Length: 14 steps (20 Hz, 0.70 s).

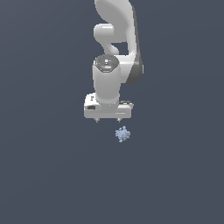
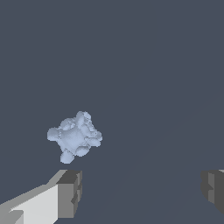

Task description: Pick up the object and move it to a goal position.

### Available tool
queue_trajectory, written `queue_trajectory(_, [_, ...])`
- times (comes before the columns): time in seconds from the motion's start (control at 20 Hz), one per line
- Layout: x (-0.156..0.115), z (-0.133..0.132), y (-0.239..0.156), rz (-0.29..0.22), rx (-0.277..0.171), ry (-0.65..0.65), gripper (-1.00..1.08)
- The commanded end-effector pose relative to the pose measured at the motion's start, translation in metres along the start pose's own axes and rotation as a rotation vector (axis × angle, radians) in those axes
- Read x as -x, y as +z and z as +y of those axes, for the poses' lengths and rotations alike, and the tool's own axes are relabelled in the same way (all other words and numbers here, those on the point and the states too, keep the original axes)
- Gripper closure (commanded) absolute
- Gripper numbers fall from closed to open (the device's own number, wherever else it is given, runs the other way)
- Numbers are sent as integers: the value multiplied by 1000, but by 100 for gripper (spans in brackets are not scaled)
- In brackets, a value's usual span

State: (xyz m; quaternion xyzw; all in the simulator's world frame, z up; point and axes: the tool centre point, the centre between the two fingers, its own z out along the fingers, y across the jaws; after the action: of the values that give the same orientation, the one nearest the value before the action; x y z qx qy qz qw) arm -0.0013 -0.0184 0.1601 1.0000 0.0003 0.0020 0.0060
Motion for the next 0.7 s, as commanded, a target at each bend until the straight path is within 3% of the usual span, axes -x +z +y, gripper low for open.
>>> queue_trajectory(0.0, [0,0,0,0,0,0,-92])
queue_trajectory(0.65, [-6,-13,-3,0,-3,-8,-92])
